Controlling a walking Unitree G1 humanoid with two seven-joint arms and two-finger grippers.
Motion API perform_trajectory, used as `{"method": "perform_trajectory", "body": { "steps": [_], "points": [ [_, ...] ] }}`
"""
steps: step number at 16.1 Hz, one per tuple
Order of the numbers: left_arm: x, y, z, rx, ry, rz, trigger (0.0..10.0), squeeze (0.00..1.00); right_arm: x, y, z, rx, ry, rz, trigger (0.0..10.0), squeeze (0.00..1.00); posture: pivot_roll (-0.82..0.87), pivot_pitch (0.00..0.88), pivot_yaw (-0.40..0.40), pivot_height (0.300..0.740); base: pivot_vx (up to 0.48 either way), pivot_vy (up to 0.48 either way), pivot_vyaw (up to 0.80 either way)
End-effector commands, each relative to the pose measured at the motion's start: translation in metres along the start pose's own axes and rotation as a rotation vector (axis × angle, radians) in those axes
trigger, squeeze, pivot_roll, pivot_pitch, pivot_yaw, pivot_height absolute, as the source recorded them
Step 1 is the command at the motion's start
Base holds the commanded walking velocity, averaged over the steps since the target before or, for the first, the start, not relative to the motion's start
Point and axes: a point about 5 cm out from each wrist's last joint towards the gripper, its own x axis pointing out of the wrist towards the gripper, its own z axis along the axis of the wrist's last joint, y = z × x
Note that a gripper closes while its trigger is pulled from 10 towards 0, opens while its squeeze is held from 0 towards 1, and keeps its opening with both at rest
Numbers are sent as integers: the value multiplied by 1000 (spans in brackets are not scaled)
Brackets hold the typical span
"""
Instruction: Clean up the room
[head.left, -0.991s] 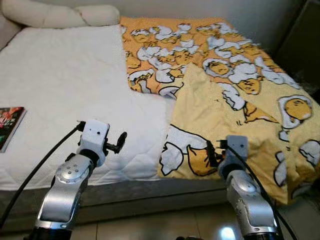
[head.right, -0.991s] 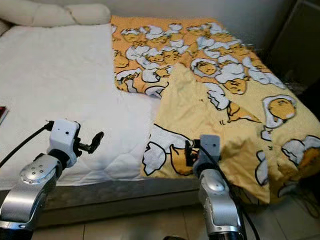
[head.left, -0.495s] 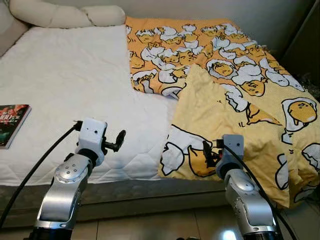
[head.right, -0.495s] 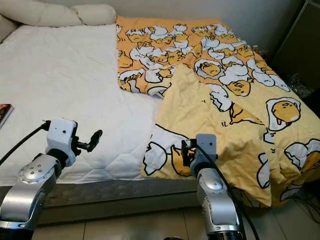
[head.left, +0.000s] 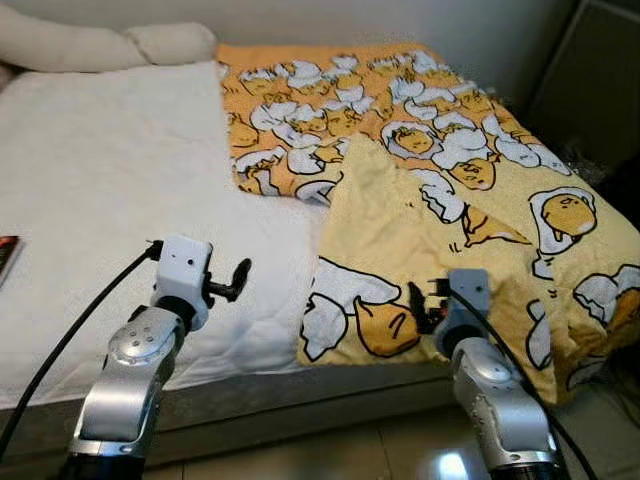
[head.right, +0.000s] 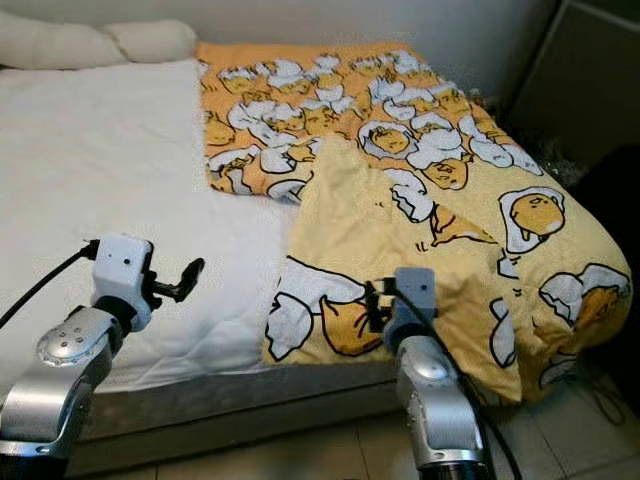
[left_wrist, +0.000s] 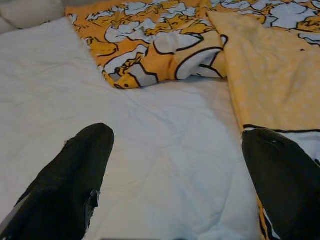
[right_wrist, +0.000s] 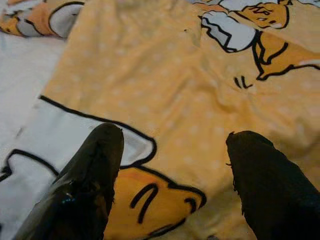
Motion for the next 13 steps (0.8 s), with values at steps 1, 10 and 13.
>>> {"method": "perform_trajectory", "body": {
  "steps": [1, 10, 13],
  "points": [
    [1, 2, 0, -5, 7, 7, 10000, 502, 1, 4, 7, 0, -18, 19, 10000, 0, 19, 0, -29, 740, 337, 0, 0],
    [1, 2, 0, -4, 11, 7, 10000, 498, 0, 5, 7, -7, -17, 41, 10000, 0, 20, 0, -29, 740, 342, 0, -122],
    [1, 2, -1, 1, 16, 2, 10000, 494, -1, 10, 8, -46, -16, 113, 10000, 0, 20, 0, -29, 740, 342, 0, 0]
  ]
}}
